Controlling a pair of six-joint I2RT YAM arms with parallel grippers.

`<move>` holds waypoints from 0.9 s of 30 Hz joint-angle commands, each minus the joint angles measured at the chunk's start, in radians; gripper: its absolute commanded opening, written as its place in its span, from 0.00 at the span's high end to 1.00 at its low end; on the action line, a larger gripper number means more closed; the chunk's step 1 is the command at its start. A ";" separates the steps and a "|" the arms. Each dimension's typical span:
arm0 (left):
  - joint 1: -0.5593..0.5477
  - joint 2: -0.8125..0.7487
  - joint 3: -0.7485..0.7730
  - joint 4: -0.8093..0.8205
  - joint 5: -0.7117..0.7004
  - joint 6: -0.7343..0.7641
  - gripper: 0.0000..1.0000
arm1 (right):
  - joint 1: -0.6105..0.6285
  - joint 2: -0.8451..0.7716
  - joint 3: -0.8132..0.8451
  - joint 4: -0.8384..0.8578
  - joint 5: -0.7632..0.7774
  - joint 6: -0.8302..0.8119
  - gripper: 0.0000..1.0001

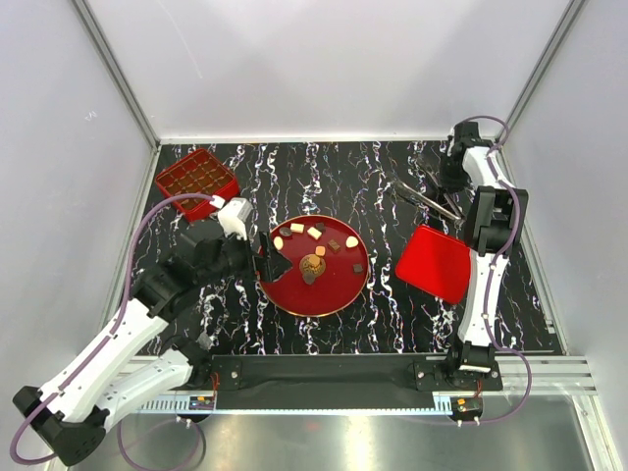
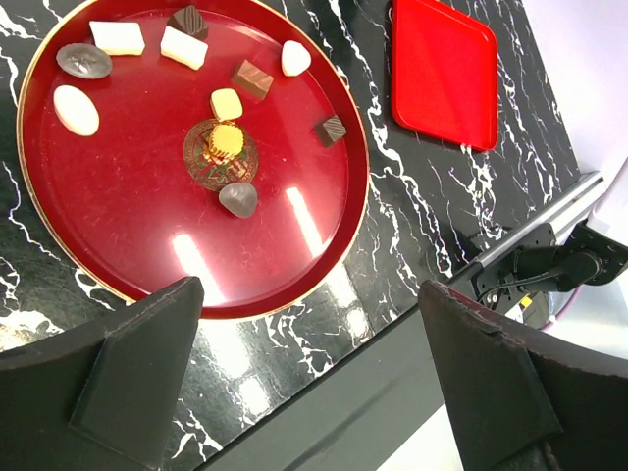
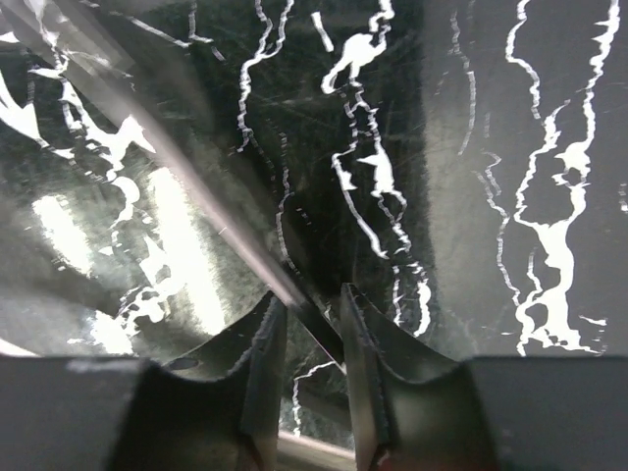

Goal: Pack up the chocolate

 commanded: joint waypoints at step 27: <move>0.193 0.510 0.497 -0.016 -0.295 0.136 0.01 | 0.224 -0.116 -0.062 0.145 -0.095 0.853 1.00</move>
